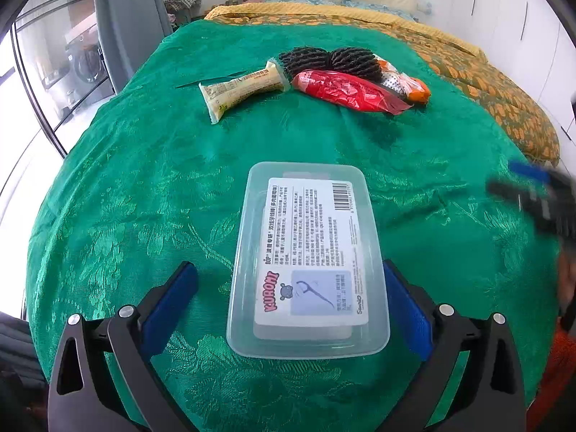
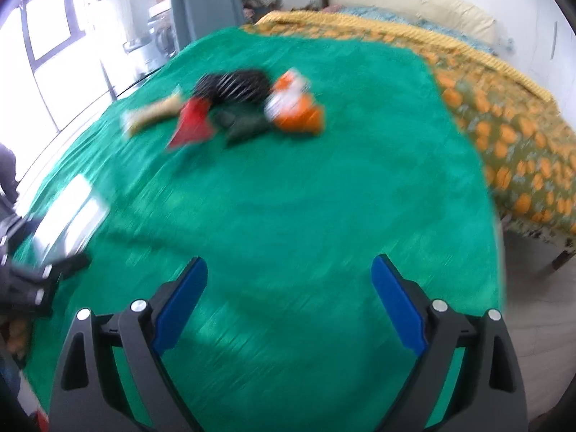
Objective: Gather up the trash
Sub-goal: 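Grasp the orange-white plastic bag with the right tool while the left tool holds the box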
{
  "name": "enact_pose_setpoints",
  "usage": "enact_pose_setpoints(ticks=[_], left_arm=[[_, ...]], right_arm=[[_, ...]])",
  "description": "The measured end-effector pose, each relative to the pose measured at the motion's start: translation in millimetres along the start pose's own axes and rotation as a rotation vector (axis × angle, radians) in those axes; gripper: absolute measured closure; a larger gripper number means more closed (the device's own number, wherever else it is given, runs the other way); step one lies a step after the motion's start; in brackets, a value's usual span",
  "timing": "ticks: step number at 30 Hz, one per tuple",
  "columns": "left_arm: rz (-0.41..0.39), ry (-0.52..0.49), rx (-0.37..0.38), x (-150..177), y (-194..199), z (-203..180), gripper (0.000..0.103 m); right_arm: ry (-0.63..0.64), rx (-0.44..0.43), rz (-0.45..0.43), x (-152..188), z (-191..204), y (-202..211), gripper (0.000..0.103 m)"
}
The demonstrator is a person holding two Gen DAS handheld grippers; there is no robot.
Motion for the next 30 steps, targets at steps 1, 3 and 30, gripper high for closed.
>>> enact_pose_setpoints(ticks=[1, 3, 30], left_arm=[[0.001, 0.001, -0.001, 0.1, -0.2, -0.1, 0.005], [0.001, 0.002, 0.000, 0.3, -0.1, 0.2, 0.005], [0.003, 0.005, 0.003, -0.3, -1.9, 0.8, 0.005]], right_arm=[[-0.005, 0.010, -0.010, -13.8, -7.2, -0.8, 0.014], [-0.012, 0.006, -0.022, -42.1, -16.3, -7.0, 0.014], [-0.020, -0.126, 0.065, -14.8, 4.5, 7.0, 0.055]])
Point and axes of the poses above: each gripper's, at about its wrist camera, not at the fingertips, and y roughly against the way its jaws point, z to its left, x to its underside, the point moved 3 cm from there along -y, roughly the way its jaws point, and after that the axes turned 14 degrees about -x, right-handed, at the moved point
